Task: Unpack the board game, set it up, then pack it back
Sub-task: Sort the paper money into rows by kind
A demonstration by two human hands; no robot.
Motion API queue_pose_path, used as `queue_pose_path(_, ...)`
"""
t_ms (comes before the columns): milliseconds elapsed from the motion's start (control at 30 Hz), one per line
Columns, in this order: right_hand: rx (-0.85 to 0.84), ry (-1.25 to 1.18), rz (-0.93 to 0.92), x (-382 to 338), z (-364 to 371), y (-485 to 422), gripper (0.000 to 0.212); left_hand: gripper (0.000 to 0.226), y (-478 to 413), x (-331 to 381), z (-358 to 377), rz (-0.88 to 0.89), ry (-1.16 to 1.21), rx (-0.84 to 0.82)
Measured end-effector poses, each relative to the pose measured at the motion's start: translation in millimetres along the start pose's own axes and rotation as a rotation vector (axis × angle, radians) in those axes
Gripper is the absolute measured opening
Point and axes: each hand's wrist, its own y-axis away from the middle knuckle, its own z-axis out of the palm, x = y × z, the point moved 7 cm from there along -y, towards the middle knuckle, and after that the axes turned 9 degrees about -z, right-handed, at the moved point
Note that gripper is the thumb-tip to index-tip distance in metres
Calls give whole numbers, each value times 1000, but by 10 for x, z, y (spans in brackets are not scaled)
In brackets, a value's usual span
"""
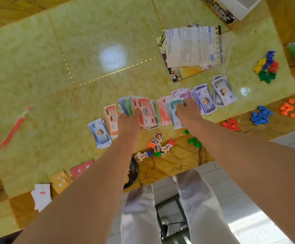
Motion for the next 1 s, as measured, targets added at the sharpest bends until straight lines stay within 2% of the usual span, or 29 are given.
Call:
queue_pose_path(133, 54, -34, 4, 74, -91, -39, 25, 25, -38, -25, -62, -6, 66, 25)
queue_pose_path(300, -65, -154, -29, -71, 104, -16, 22, 17, -114, -30, -140, -19, 101, 41)
queue_pose_path(567, -60, -83, -75, -249, 420, -50, 17, 14, -230, -44, -322, -19, 175, 35)
queue_pose_path(867, 76, 252, -135, -237, 658, -52, 12, 16, -415, -184, -459, 20, 209, -39)
queue_pose_path(1000, 170, 355, -166, -275, 691, -12, 33, 12, -463, -249, -471, 11, 215, -105)
